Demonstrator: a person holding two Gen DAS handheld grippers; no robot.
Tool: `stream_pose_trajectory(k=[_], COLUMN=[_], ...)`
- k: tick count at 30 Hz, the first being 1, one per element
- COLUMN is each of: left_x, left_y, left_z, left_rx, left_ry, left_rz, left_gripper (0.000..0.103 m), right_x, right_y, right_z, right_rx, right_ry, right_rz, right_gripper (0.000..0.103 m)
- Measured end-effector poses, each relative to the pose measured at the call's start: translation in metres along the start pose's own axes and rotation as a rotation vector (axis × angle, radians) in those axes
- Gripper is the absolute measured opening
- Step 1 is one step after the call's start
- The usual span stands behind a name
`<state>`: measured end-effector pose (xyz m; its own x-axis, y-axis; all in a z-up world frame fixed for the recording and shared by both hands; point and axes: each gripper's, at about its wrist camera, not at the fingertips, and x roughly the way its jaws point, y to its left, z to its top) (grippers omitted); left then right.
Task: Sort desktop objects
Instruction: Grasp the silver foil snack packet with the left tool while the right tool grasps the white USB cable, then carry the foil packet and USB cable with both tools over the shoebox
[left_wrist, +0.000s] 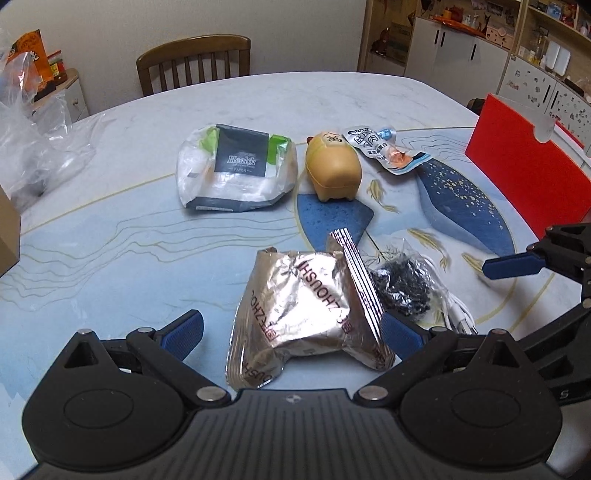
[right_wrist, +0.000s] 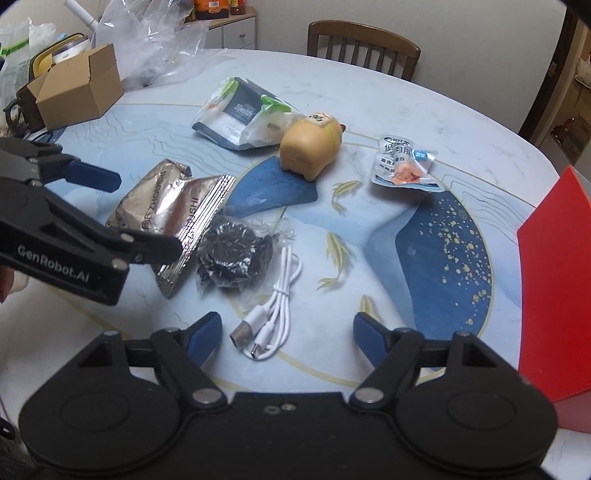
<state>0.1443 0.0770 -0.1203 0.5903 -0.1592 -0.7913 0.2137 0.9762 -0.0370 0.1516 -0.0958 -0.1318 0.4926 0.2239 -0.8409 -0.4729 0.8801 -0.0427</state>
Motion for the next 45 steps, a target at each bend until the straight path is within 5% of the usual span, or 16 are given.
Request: stream_pose_trajectory(k=[8,13,22,27,45], left_x=[0.004,0.004,-0.002,-0.006,-0.038], left_y=[0.001,0.004,0.003,0.004,-0.003], left_z=[0.003,0.004,0.004,0.003,-0.001], left_rx=[0.007,0.002,-0.006,-0.024,-0.065], left_ry=[-0.003,-0.002,-0.008,0.0,-0.01], left_rz=[-0.009,-0.024,-0.052,-0.048,-0.044], left_gripper=[0.101,0.091,0.069,0.059,0.057], right_x=[0.002,0.002,-0.001,-0.003,-0.037], right_y=[0.001,-0.001,-0.007,-0.015,-0.043], right_z=[0.001,0.001,0.002,-0.003,-0.016], right_rx=[0.005,0.029,0.048,0.078,0.211], right_ry=[0.005,0.009,0.005,0.007,-0.045], right_rz=[0.018,0.038,0.031,0.016,0.027], right_gripper=[0.062,0.057,0.024,0.022,0.021])
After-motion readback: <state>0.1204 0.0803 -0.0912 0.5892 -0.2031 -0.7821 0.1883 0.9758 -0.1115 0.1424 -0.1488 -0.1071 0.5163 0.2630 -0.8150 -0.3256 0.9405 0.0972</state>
